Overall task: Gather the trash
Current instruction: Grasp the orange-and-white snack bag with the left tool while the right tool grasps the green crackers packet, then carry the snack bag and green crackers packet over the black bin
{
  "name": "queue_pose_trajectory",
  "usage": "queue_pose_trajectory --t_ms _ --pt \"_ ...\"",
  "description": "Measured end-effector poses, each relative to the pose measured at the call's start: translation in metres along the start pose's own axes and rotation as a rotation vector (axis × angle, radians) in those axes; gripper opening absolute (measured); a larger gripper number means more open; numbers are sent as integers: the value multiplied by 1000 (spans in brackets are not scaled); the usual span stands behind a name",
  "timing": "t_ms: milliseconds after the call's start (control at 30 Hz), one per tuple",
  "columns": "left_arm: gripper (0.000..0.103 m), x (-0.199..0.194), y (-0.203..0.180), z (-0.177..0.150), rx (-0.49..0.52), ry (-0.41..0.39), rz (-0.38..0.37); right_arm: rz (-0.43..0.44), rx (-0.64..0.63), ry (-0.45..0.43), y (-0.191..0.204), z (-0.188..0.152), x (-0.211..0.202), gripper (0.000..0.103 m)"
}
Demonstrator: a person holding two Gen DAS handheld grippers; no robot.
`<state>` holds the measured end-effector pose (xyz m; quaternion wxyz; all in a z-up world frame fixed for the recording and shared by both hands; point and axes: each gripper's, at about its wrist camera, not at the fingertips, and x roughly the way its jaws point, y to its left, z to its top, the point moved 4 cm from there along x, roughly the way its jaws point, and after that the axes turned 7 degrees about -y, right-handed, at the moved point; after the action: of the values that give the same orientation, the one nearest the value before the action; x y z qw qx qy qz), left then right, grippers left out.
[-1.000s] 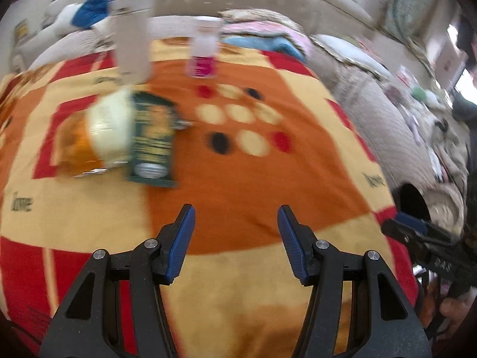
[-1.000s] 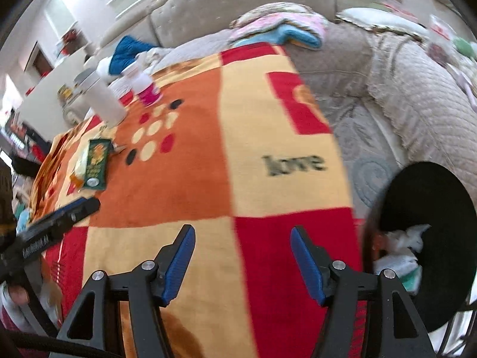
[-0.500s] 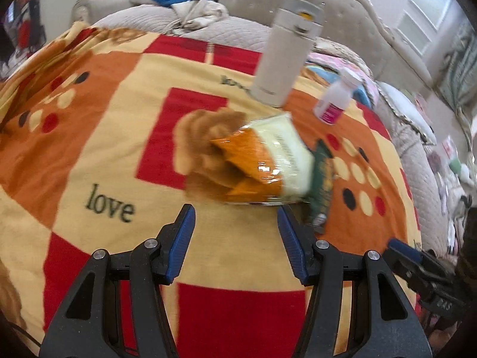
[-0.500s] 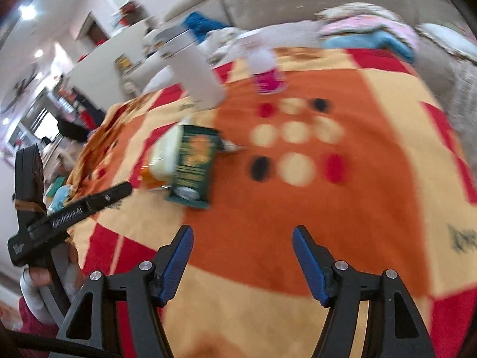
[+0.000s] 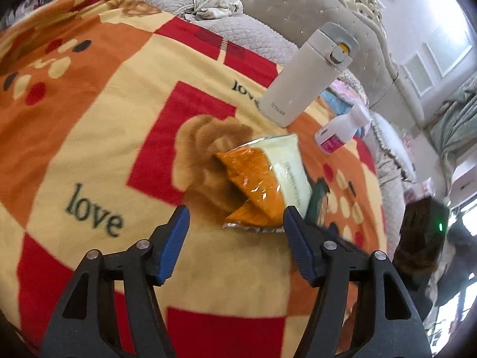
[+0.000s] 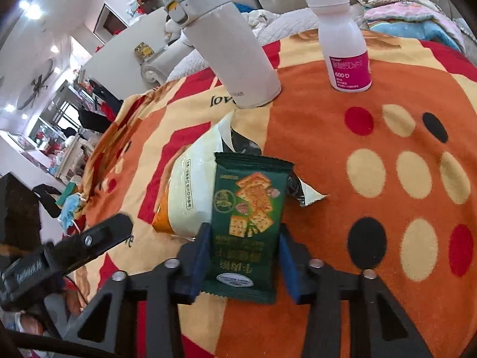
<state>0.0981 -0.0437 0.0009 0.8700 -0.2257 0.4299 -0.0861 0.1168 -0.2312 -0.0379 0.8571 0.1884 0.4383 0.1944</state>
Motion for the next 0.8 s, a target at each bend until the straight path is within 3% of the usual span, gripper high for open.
queue_pose_trajectory --t_ms 300,500,633,700,733,800 --pt "68 43 -35 6 37 2 34 -104 -42 -62 -31 -13 -69 40" --pt "71 70 -55 2 134 -7 141 -140 -30 -74 -51 -31 -103 40" --pt "71 81 -52 3 155 -7 156 -158 -16 -82 -60 -36 -114 40" --pt "63 81 -51 3 152 6 143 -161 -8 -87 -61 -39 -118 40" --pt "48 79 -50 3 149 12 128 -162 -8 -90 -62 -40 -119 40" --pt "44 76 -49 -1 153 31 119 -163 -11 -98 -61 -43 -125 40"
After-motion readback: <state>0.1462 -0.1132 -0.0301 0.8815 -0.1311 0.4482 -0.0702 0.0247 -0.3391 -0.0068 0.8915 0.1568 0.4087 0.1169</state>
